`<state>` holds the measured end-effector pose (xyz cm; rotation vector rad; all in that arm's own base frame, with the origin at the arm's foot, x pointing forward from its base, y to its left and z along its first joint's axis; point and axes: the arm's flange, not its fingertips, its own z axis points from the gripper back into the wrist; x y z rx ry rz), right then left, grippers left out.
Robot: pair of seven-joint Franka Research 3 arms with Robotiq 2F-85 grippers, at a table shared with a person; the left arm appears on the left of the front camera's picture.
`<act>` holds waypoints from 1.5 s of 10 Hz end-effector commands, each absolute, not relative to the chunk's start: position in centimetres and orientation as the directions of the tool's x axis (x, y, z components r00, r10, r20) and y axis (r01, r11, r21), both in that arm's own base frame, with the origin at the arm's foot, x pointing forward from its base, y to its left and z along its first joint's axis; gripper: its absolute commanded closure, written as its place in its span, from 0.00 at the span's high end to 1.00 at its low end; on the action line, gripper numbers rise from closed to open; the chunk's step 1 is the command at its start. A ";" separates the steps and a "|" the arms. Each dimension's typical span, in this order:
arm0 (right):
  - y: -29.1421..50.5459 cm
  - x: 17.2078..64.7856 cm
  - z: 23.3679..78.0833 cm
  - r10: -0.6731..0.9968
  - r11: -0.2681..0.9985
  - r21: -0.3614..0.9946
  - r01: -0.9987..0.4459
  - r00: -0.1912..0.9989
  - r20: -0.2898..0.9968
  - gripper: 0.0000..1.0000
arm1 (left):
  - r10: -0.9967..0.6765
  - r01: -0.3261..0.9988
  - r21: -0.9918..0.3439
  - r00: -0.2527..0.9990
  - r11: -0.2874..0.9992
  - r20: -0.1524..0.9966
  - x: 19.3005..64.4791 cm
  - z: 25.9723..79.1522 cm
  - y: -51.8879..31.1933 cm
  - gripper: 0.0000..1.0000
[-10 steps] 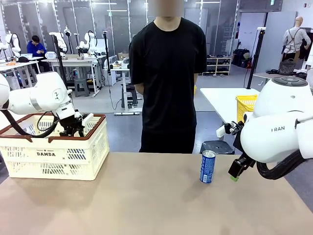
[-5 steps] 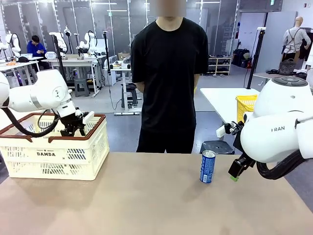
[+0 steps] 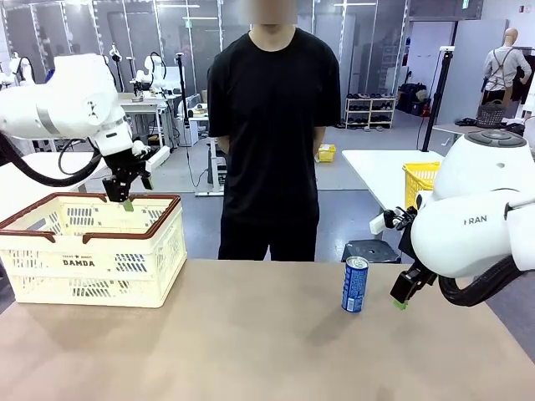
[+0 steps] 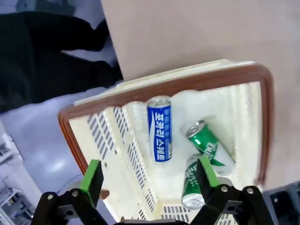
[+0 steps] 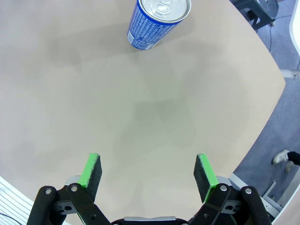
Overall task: Place the drinks into the Shopping basket.
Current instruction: Pick up one drink and place it into the Shopping basket.
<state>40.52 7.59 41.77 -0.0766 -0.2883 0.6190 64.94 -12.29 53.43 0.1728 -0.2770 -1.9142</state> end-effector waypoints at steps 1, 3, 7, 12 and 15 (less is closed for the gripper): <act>7.5 40.4 41.7 0.579 0.815 -0.155 -0.559 0.778 0.242 0.99 | -0.879 0.854 0.258 -0.475 -0.452 0.034 60.6 52.6 -13.9 1.00; 7.5 40.4 41.7 0.579 0.815 -0.155 -0.559 0.778 0.242 0.99 | -0.857 0.836 0.217 -0.515 -0.503 -0.004 58.9 52.2 -15.6 1.00; 7.5 40.4 41.7 0.579 0.815 -0.155 -0.559 0.778 0.242 0.99 | -0.787 0.781 0.110 -0.617 -0.614 -0.009 57.9 50.1 -17.3 1.00; 7.5 40.4 41.7 0.579 0.815 -0.155 -0.559 0.778 0.242 0.99 | -0.779 0.780 0.054 -0.626 -0.624 0.041 52.8 49.2 -17.5 1.00; 7.5 40.4 41.7 0.579 0.815 -0.155 -0.559 0.778 0.242 0.99 | -0.867 0.862 0.118 -0.497 -0.492 0.018 48.5 48.2 -16.4 1.00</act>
